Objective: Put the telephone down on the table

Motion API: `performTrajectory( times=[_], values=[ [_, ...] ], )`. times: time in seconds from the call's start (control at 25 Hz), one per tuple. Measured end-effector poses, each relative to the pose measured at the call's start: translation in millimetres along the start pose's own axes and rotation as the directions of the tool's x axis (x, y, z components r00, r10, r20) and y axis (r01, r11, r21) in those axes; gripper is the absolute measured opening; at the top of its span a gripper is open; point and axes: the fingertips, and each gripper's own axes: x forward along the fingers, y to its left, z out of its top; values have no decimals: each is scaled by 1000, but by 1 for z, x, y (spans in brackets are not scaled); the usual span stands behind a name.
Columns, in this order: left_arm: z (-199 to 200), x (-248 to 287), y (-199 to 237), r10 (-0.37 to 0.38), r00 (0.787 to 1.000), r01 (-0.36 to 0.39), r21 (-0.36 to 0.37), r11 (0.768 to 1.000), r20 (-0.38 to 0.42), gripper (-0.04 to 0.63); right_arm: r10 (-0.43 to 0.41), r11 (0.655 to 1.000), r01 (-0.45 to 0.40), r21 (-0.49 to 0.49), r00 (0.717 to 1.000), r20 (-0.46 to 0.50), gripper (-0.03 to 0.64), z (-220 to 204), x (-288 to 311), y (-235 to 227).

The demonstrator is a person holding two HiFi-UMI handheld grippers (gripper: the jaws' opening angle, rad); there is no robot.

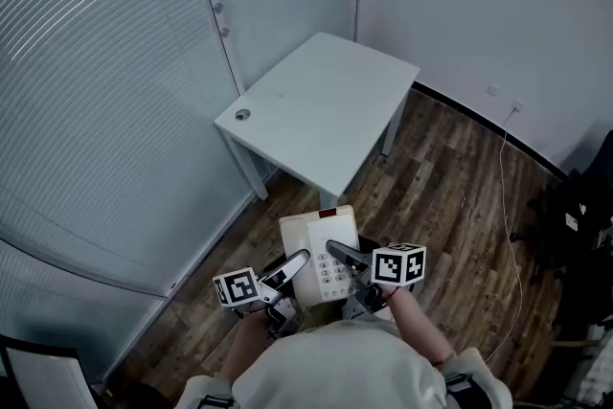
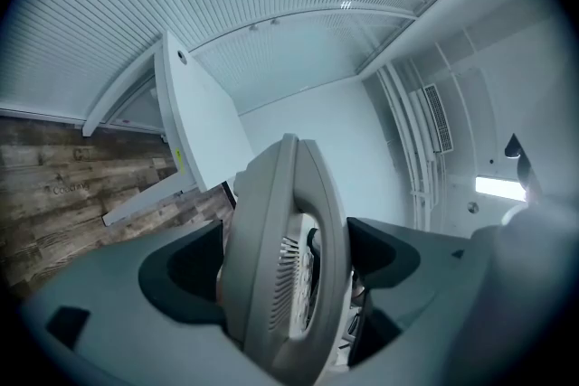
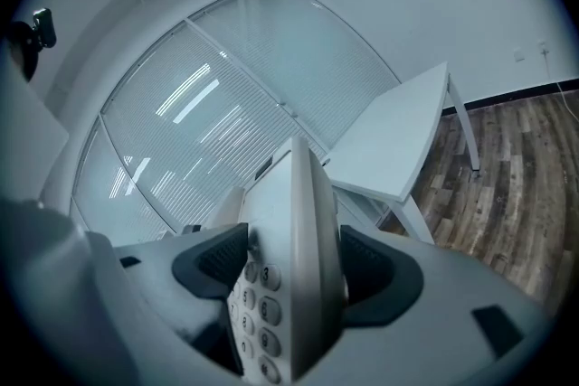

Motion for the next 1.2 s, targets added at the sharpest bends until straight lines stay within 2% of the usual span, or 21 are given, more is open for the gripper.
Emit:
performTrajectory(
  times=[0.08,0.4,0.48,0.52,0.64,0.76,0.88,0.96,1.08,1.2],
  values=[
    [7,12,-6,-28,999,28,-5,1000,17,405,9,1000,-9,-3,1000,-8,324,11,2,-6],
    [27,49,-6,17,998,-16,-6,1000,61,405,46,998,-48,-30,998,-42,324,52,9,-31],
    [30,61,-12,-15,997,19,-45,999,82,405,54,998,-56,-37,997,-52,324,60,10,-36],
    [33,65,-12,-14,996,17,-38,999,86,405,57,997,-60,-39,997,-57,324,65,11,-39],
    [39,76,-2,41,996,-41,-1,999,85,405,70,997,-72,-41,995,-66,324,76,15,-50],
    [47,95,-7,3,995,-1,-18,1000,103,405,82,995,-85,-46,994,-76,324,90,18,-62],
    [50,111,-6,13,993,-8,-44,999,113,405,90,994,-94,-50,992,-86,324,102,20,-75],
    [52,121,-5,20,993,-16,-32,999,116,405,94,994,-99,-52,992,-89,324,109,19,-83],
    [54,142,-18,-43,989,54,-74,996,143,405,103,992,-108,-57,990,-94,324,121,16,-94],
    [59,156,-14,-15,990,19,-26,999,139,405,110,991,-116,-60,989,-98,324,133,14,-105]
  ],
)
